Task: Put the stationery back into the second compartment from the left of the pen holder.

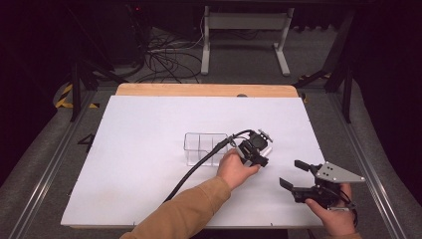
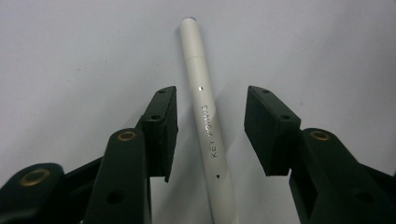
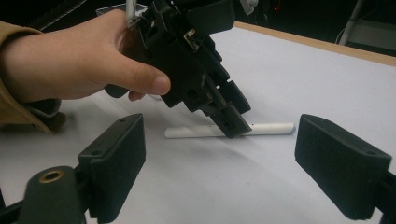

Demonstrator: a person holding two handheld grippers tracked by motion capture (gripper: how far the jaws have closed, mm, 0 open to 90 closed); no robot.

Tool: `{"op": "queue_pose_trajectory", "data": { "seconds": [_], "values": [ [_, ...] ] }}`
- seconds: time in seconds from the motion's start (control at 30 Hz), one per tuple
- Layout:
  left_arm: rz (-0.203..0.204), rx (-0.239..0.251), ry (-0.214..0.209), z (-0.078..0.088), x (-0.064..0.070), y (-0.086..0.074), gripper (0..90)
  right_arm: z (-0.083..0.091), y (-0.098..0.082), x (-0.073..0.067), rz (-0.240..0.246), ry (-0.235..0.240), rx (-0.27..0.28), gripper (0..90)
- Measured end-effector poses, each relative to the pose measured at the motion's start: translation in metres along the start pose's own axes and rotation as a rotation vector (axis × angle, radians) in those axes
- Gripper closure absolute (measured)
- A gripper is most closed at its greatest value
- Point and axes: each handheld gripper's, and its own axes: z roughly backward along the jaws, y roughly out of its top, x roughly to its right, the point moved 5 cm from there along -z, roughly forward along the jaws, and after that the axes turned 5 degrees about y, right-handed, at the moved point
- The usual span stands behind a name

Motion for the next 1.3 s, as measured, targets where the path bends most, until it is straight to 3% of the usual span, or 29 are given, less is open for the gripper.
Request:
{"op": "queue_pose_trajectory", "data": {
  "seconds": [0.6, 0.9, 1.3],
  "values": [
    [0.015, -0.024, 0.027, -0.01, 0.006, 0.001, 67.5, -0.001, -0.001, 0.0, 0.003, 0.005, -0.005, 16.7],
    [0.028, -0.021, 0.041, -0.013, 0.004, 0.006, 69.4, -0.001, -0.002, 0.0, 0.002, 0.007, -0.006, 16.7],
    [0.03, -0.035, 0.053, -0.013, -0.001, 0.007, 78.4, -0.001, -0.002, 0.0, 0.002, 0.011, -0.007, 16.7]
  ]
}}
